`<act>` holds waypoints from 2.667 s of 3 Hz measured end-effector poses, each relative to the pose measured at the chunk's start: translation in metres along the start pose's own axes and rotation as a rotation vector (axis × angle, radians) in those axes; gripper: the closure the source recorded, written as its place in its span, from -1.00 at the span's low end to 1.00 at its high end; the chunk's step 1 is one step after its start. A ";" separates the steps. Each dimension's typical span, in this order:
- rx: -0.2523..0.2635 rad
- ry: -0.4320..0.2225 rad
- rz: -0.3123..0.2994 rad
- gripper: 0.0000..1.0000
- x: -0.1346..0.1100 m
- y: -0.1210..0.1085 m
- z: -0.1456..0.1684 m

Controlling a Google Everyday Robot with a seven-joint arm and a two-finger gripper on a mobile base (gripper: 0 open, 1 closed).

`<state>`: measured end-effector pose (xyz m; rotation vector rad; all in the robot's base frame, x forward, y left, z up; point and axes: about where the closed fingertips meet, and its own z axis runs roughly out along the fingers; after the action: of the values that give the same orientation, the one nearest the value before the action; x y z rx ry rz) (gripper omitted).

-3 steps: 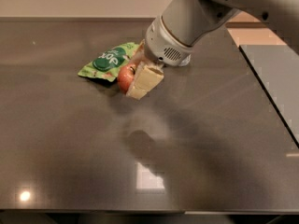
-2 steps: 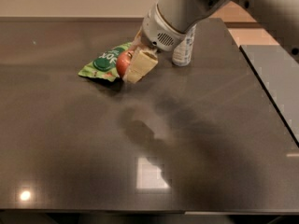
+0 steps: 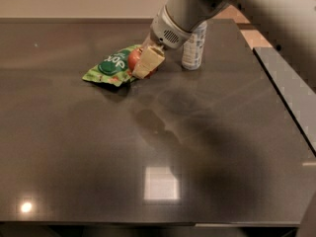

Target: Move apple near green rice chip bag

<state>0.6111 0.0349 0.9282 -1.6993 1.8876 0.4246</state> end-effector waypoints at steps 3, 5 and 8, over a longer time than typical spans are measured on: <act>-0.004 0.059 0.089 1.00 0.033 -0.024 0.031; 0.003 0.073 0.121 0.22 0.046 -0.035 0.042; -0.004 0.083 0.125 -1.00 0.050 -0.038 0.050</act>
Offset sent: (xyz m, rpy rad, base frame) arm 0.0312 -0.0187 -0.0444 -0.0416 0.0696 -0.0938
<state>0.6556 0.0176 0.8640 -1.6297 2.0614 0.4125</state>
